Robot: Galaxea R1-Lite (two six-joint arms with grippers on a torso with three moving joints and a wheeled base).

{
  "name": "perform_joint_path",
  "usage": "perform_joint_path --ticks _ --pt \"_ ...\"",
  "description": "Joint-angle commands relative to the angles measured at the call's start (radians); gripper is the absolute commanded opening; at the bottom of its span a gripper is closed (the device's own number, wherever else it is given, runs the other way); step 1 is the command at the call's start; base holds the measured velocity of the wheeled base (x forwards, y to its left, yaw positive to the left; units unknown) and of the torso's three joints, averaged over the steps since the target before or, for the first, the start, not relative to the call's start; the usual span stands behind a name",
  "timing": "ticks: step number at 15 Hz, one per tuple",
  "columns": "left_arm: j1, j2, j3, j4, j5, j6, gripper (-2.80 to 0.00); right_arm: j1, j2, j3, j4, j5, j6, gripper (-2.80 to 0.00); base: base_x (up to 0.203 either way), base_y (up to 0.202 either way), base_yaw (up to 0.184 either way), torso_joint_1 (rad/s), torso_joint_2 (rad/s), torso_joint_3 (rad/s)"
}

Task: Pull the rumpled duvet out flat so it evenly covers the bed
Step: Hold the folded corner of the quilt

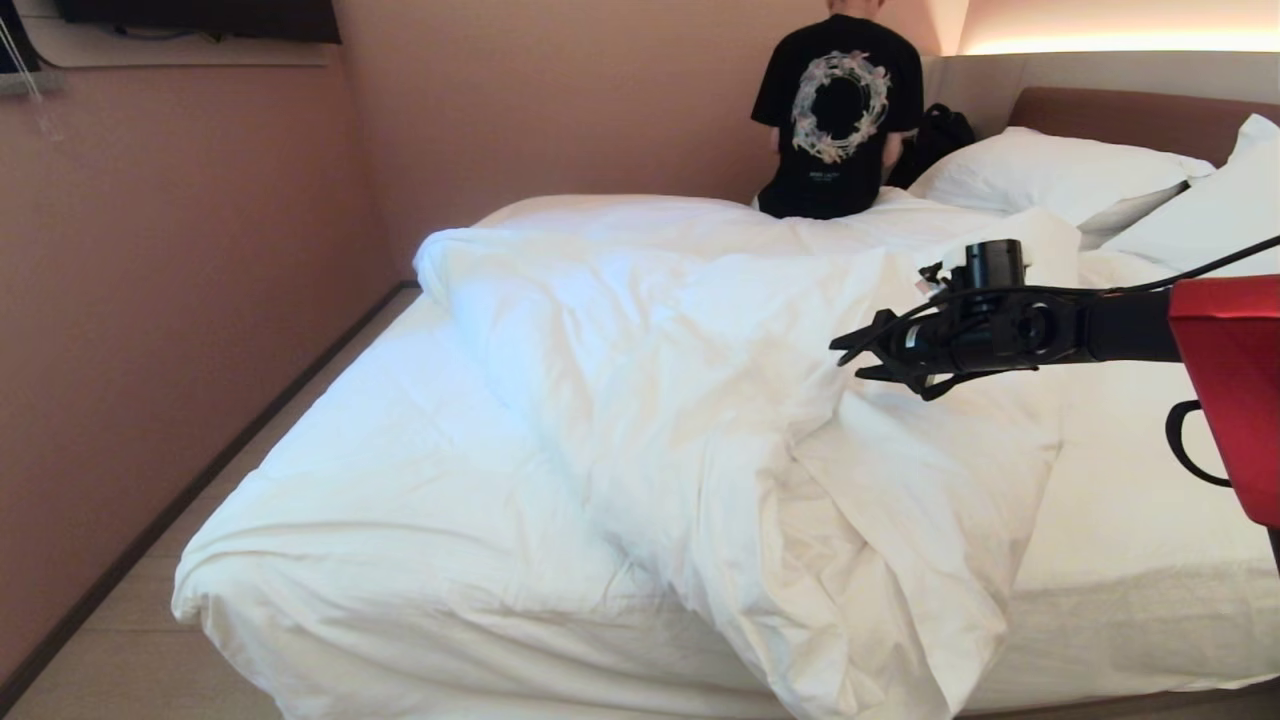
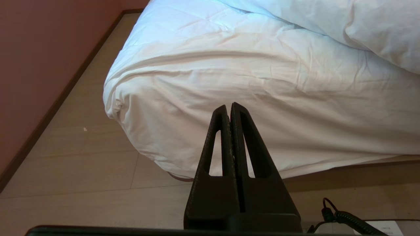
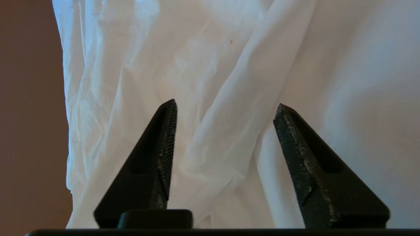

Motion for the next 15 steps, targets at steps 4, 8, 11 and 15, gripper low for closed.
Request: perform_joint_path --ticks 4,8,11,15 --pt "0.0 0.0 0.0 0.001 -0.001 0.0 -2.8 0.002 0.016 0.001 -0.001 0.003 0.003 0.0 0.0 0.0 0.0 0.0 0.0 0.0" --pt "0.0 0.0 0.0 0.001 -0.001 0.0 -2.8 0.002 0.049 -0.002 -0.009 0.002 0.001 0.0 0.0 0.0 0.0 0.0 0.0 0.0" --pt "0.0 0.0 0.0 0.001 -0.001 0.0 -2.8 0.006 0.071 -0.002 -0.036 0.003 0.001 0.0 0.0 0.0 0.0 0.0 0.0 0.0" --pt "0.0 0.0 0.0 0.0 -0.001 0.0 -2.8 0.048 0.105 -0.002 -0.059 0.003 0.003 0.0 0.0 0.0 0.0 0.0 0.0 0.0"
